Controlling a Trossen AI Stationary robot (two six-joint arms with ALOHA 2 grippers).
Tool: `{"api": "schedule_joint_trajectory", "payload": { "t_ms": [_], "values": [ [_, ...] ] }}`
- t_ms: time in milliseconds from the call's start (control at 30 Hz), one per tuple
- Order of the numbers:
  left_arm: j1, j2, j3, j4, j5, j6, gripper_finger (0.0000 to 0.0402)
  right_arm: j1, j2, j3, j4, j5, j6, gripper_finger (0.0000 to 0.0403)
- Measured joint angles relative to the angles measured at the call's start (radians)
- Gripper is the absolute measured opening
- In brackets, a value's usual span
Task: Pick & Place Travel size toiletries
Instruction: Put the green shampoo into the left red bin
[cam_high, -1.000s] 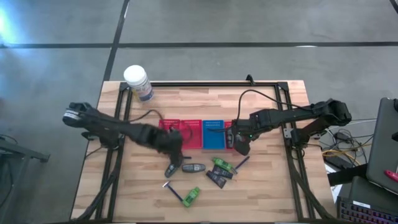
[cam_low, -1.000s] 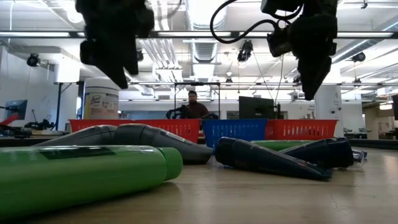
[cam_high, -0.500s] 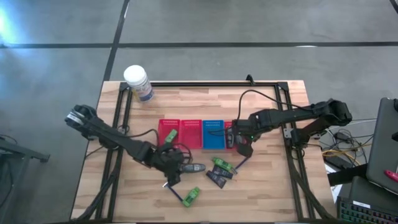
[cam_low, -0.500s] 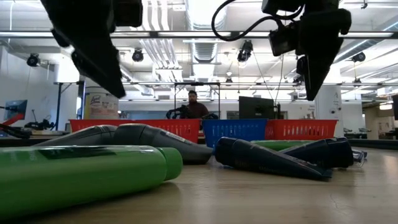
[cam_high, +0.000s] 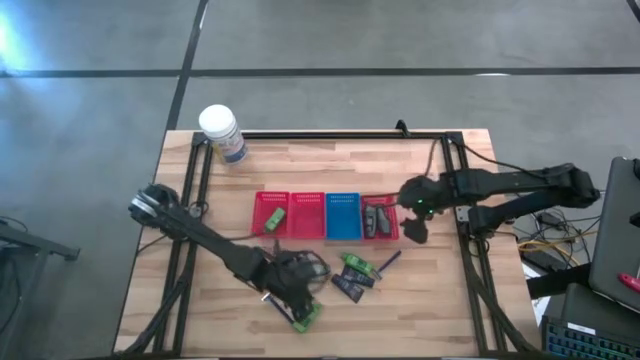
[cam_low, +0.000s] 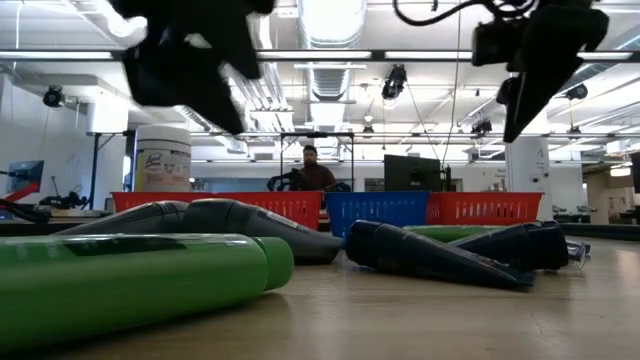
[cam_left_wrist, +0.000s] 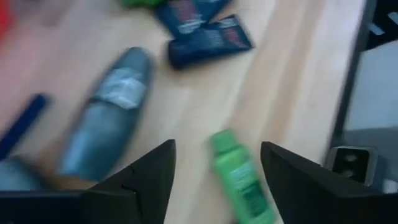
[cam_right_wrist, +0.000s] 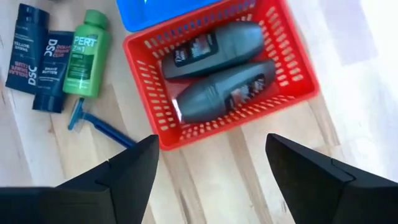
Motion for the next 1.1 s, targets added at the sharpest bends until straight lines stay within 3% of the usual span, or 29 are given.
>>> {"api": "schedule_joint_trajectory", "payload": {
  "t_ms": [233, 367, 600, 800, 1100],
  "values": [
    [-0.095, 0.239, 0.348, -0.285, 0.025, -0.002, 0.023, -0.02, -0.13, -0.107, 0.01, -0.002, 0.002, 0.0293],
    [-0.103, 0.338, 0.455, -0.423, 0.021, -0.165, 0.023, -0.02, -0.145, -0.133, 0.016, 0.0, -0.004, 0.031],
    [-0.103, 0.379, 0.487, -0.374, 0.021, -0.243, 0.0266, -0.02, -0.125, -0.146, 0.04, -0.001, -0.058, 0.0341],
    [-0.103, 0.389, 0.486, -0.456, 0.02, -0.302, 0.0308, -0.02, -0.111, -0.139, 0.042, -0.002, -0.08, 0.036],
    [-0.102, 0.456, 0.486, -0.35, 0.096, -0.332, 0.0314, -0.02, -0.111, -0.141, 0.042, -0.002, -0.08, 0.0348]
  ]
}}
